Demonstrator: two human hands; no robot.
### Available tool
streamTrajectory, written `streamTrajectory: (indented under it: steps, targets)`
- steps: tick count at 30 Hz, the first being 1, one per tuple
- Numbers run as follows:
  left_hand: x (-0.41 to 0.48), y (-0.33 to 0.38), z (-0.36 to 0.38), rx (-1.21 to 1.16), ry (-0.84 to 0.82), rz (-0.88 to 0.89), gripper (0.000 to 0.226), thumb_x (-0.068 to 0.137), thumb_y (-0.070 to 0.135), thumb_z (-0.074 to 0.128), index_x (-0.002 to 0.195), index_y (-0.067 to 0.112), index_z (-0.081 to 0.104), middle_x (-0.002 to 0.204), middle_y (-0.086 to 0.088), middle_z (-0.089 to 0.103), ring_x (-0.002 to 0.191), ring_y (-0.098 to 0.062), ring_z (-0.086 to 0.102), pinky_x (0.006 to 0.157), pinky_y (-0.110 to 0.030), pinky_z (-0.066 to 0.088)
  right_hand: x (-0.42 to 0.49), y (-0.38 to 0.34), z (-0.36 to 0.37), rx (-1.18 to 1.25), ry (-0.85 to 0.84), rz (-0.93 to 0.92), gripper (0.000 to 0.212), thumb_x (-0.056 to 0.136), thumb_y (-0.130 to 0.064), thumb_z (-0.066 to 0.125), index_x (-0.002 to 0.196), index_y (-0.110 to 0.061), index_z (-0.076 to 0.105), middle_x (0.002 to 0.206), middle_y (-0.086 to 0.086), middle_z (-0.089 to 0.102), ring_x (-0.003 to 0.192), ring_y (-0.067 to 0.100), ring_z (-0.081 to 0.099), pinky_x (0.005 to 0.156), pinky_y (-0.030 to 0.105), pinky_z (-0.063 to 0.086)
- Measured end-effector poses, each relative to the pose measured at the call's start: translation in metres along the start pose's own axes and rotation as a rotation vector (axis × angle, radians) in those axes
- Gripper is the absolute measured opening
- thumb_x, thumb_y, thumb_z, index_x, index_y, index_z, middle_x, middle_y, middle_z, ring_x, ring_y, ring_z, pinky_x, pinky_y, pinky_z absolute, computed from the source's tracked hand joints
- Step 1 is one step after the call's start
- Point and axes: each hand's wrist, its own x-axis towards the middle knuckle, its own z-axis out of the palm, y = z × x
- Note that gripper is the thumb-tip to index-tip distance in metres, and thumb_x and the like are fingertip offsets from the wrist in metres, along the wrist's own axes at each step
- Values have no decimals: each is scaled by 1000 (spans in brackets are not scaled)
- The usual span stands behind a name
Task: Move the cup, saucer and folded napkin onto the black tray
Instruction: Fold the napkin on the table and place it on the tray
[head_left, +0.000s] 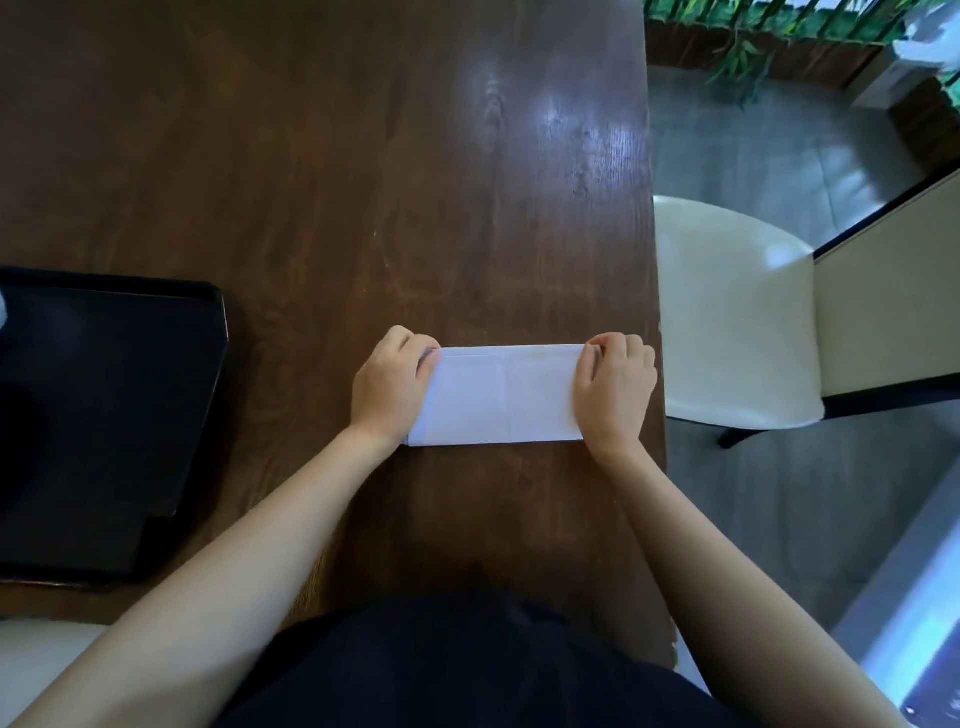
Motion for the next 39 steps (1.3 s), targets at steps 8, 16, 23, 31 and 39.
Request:
streamTrajectory:
  steps: [8,16,23,31,39]
  targets:
    - [-10,19,-1,261,117,10,27,84,12,60,110,5,63,114,-17,60,101,-37,59,80,-44,48,-5,-16,-1,-153,-15,-120,28,91,-9,47,115,-6,59,121,13,60,113,33,53,97,43,36]
    - [-29,18,30,467,-231,82,57,97,36,8,148,13,14,158,-8,14,147,-23,8,118,-49,3,-42,-38,20,-181,-538,-604,51,102,-34,23,149,-16,17,159,0,13,147,18,3,120,38,-5]
    - [-29,14,33,416,-181,77,58,95,36,9,147,14,20,157,-5,20,145,-19,16,118,-47,7,-31,-14,17,-330,-525,-640,57,97,-44,13,150,-22,9,159,-3,6,147,16,0,120,39,-4]
    - [-29,11,32,417,-184,75,58,96,42,17,149,17,13,159,-2,12,146,-16,9,118,-45,1,-17,19,1,-392,-468,-497,60,96,-48,5,150,-21,5,157,-5,-3,145,13,-8,119,39,-8]
    - [-27,6,31,456,-205,107,61,96,47,15,149,18,7,159,0,6,147,-15,4,118,-46,-1,-15,19,-2,-362,-492,-499,60,96,-48,5,150,-21,3,159,-4,0,147,14,-5,119,39,-9]
